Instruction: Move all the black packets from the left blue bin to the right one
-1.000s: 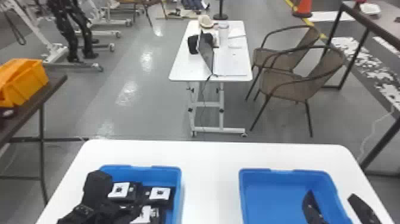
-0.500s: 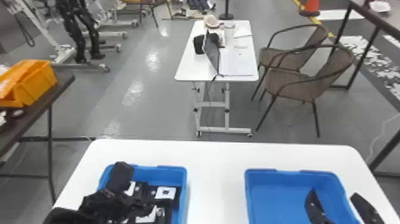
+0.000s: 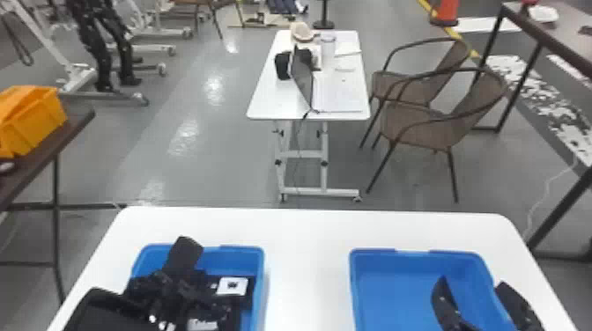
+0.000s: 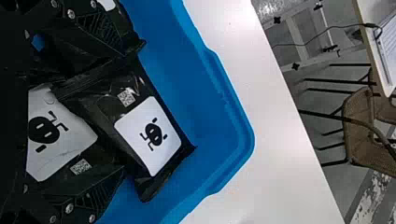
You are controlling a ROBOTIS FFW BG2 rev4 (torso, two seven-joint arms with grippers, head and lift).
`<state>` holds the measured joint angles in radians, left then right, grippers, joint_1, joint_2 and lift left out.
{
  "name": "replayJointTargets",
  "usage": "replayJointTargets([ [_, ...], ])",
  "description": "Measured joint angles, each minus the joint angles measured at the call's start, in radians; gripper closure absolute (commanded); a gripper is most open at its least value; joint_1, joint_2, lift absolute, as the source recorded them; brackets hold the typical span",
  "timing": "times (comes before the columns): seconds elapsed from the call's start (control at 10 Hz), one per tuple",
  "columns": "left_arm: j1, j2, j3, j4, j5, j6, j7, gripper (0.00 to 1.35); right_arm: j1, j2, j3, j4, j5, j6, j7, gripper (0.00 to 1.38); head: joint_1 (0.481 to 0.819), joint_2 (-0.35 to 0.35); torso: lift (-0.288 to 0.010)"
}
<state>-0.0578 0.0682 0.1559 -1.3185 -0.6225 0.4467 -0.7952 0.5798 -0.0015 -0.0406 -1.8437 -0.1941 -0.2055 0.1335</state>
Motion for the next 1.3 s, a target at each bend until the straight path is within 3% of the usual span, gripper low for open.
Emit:
replayJointTargets([
  [0.1, -0.02, 0.003, -0.005, 0.037, -0.013, -0.013, 0.0, 0.24, 0.0, 0.0, 0.001, 0.001, -0.002, 0.0, 0.0, 0.11, 0.695, 0.052, 0.0],
  [0.2, -0.042, 0.008, -0.011, 0.071, -0.018, -0.023, 0.001, 0.43, 0.0, 0.0, 0.002, 0.002, -0.002, 0.0, 0.0, 0.11, 0.695, 0.052, 0.0],
  [0.3, -0.057, 0.011, -0.019, 0.092, -0.024, -0.028, 0.005, 0.7, -0.002, 0.0, 0.002, 0.004, -0.002, 0.0, 0.0, 0.11, 0.695, 0.051, 0.0],
  [0.5, -0.066, 0.008, -0.026, 0.107, -0.032, -0.034, 0.009, 0.82, -0.001, 0.0, 0.003, 0.006, -0.003, 0.0, 0.001, 0.11, 0.695, 0.048, 0.0],
  [1.1, -0.05, 0.005, -0.024, 0.099, -0.018, -0.052, -0.05, 0.82, 0.0, 0.0, 0.004, 0.006, -0.008, 0.0, 0.002, 0.11, 0.695, 0.028, 0.0],
  [1.3, 0.007, -0.008, -0.002, 0.004, 0.002, -0.089, -0.048, 0.82, 0.001, 0.0, 0.004, 0.007, -0.012, 0.0, 0.002, 0.11, 0.695, 0.023, 0.0],
])
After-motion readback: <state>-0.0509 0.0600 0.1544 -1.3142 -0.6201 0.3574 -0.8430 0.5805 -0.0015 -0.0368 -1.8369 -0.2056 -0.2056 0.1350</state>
